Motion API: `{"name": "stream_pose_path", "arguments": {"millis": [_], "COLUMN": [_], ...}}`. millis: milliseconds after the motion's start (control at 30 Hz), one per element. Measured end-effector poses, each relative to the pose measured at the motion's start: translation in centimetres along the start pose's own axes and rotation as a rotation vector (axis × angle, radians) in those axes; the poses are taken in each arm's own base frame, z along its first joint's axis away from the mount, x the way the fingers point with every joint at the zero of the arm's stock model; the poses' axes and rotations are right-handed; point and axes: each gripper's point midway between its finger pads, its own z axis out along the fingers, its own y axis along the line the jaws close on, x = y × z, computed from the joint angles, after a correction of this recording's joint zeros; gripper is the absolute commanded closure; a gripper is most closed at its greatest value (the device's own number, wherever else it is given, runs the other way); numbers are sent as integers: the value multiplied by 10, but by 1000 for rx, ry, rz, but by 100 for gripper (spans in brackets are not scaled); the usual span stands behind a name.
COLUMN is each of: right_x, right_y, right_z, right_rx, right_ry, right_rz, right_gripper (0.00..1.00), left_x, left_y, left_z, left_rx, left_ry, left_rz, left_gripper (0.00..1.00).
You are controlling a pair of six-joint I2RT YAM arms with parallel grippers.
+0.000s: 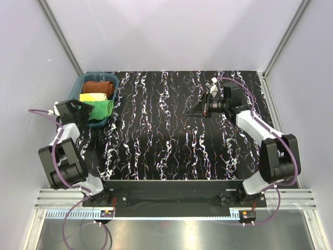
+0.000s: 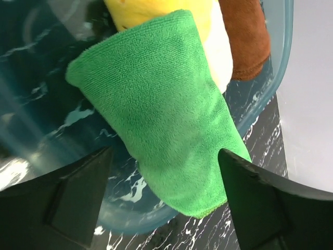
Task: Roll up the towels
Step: Place the rolled towel into the container
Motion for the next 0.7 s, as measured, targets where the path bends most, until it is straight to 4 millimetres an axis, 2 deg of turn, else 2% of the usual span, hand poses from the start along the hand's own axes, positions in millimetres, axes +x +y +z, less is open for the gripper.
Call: {"name": "stream_pose_path", "arguments": {"millis": [200,300,400,467,533,600,700], "right_x": [4,6,7,10,16,26,52], "right_y": [8,10,10,10,10,16,41], "right_z": [-8,-11,-11,-9,-3,8,26], "right_rx": [18,26,44,70,107,152,171], "right_ry": [-8,-10,-18,-17,-6,14,58], "right_rz": [-10,-9,-14,-21,-46,-99,-225], "right_gripper": [73,72,69,57,44,36,27], "left_x": [-3,-7,-20,-32,-34,-19,21], "left_y": [1,-8,-30,-54,-74,-99,-129], "left_z": [-29,-49,-74,-94,-113,-134,-167], "left_rx": [-34,-34,4,58,107,170,286], "left_ry": [-8,-11,-38,-76,-100,-96,-48], "left_rz": [20,51,100,154,215,313,469], "left_gripper": [7,6,6,5,2,1,1]}}
